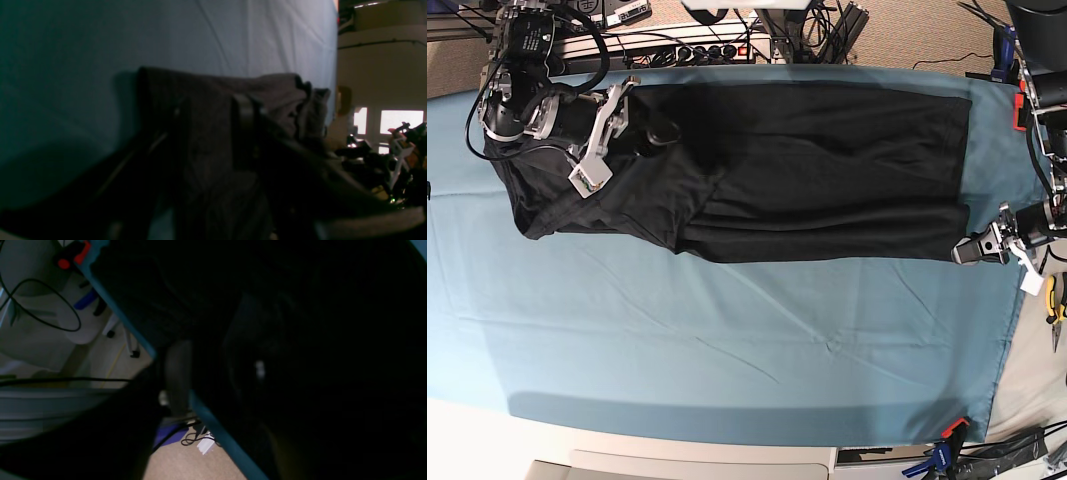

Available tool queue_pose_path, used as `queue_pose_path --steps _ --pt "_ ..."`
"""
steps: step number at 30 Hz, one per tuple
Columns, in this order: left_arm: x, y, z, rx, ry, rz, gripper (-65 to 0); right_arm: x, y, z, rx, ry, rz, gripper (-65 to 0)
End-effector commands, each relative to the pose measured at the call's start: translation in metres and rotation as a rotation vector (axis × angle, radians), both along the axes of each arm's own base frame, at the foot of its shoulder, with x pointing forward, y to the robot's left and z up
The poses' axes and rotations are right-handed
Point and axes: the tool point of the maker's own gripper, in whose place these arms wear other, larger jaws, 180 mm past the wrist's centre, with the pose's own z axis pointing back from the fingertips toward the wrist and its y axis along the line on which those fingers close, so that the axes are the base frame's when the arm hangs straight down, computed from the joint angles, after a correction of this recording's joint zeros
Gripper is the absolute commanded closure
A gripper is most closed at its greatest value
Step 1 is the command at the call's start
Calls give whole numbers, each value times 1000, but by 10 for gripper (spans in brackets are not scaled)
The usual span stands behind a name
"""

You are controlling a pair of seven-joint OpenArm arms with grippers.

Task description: Fold the T-shirt properly

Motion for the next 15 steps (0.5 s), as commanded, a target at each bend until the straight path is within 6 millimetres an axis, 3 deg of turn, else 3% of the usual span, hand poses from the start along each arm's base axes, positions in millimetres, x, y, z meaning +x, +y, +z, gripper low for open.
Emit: queue_pose_path --steps 1,7,11,15 --pt "13 11 21 5 -63 22 -211 4 4 15 41 -42 11 -258" --pt "12 12 18 20 -56 20 -265 5 13 30 116 -69 28 -258" --pt "11 14 16 34 -47 15 -273 24 13 48 142 -154 -13 -258" --pt "8 21 17 54 -42 16 -273 47 -1 68 174 -245 -119 -258"
